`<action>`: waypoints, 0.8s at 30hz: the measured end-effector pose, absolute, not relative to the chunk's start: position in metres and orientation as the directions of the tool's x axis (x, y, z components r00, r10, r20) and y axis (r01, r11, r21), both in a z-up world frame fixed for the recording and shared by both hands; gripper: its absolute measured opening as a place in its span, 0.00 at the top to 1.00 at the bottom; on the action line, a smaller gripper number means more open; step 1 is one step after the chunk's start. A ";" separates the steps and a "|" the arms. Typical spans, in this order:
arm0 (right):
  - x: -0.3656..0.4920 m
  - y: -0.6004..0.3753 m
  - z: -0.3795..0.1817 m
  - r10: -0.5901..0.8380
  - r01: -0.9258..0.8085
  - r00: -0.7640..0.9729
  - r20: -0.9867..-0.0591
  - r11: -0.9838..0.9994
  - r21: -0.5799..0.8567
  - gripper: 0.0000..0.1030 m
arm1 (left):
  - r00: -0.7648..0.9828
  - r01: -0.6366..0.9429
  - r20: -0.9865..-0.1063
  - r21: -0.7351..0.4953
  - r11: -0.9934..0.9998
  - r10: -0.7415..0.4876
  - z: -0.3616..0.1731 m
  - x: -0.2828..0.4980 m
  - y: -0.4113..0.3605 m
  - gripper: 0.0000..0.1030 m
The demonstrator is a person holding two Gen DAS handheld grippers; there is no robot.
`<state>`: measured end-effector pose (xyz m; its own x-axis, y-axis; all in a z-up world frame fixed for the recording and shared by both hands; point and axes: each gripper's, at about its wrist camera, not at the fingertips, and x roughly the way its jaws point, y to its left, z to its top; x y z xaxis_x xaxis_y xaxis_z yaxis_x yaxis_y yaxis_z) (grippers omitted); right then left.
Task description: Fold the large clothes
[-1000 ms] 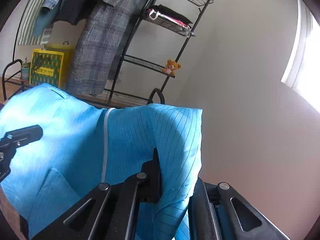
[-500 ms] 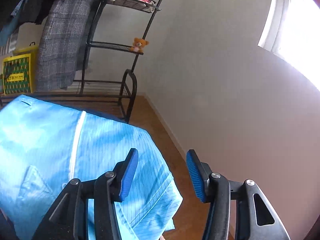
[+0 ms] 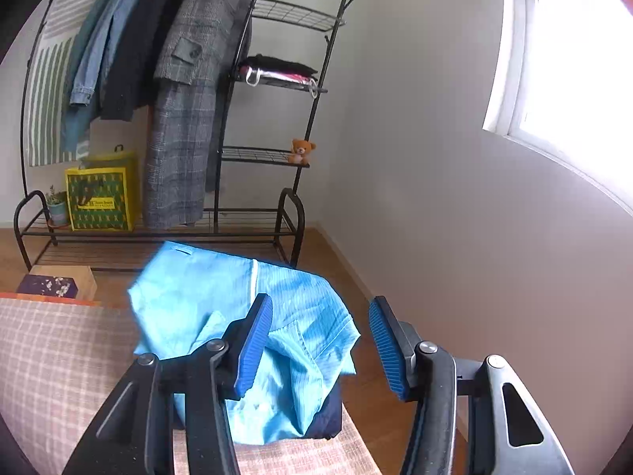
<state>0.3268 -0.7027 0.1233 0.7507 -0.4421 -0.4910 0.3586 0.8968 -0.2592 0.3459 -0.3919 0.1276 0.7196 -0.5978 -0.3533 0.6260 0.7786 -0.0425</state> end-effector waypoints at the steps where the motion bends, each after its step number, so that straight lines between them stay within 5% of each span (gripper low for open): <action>1: 0.312 -0.694 0.133 -0.438 0.356 0.759 -0.482 0.899 -0.256 0.47 | 0.723 0.628 -0.341 -0.037 0.777 -0.600 0.136 0.332 -0.382 0.55; 24: 0.093 -0.557 0.220 -0.365 0.311 0.869 -0.334 0.928 -0.204 0.36 | 0.743 0.646 -0.208 -0.024 0.763 -0.636 0.221 0.138 -0.224 0.38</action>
<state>0.0928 -0.5572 0.2200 0.8690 -0.3650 -0.3340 0.3115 0.9281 -0.2039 0.1381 -0.2243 0.2215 0.7431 -0.6362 -0.2077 0.6463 0.7627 -0.0240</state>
